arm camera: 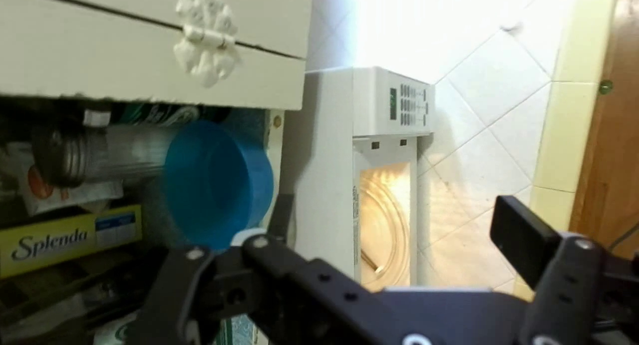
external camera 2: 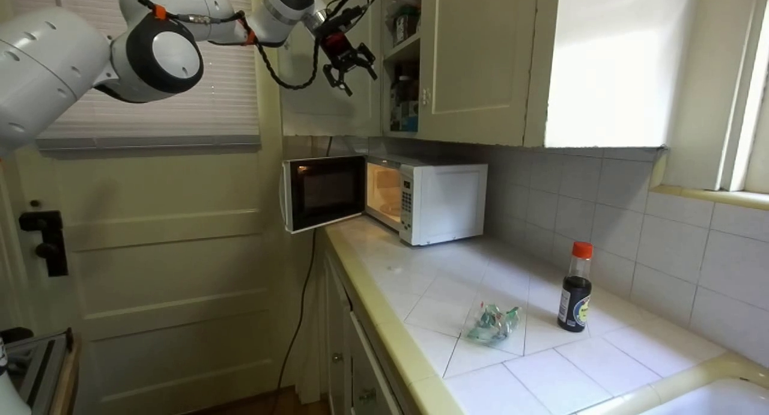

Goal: Put the blue bowl in the bottom compartment of the top cabinet

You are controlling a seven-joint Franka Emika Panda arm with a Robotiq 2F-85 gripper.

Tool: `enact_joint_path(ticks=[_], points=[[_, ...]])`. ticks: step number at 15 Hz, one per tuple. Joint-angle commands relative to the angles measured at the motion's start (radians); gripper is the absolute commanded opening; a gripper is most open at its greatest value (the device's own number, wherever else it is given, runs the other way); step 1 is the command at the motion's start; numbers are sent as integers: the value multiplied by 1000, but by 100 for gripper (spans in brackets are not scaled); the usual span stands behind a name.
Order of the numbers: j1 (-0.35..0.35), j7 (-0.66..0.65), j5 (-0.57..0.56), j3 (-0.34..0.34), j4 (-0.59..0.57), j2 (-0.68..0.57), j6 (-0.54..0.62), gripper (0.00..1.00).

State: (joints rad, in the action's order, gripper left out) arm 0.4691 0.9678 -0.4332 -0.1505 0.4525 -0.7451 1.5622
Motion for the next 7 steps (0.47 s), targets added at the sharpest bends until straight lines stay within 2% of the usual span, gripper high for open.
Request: enact_joint_path(ticks=[1,4,5,7], points=[[18,-170,-3,8,29,50,-147,100],[30,-329,-9,11,23,76,-242,100],[13,-247,-18,25,26,58,-174,100],[19,-300,-19,27,26,72,-201,100]])
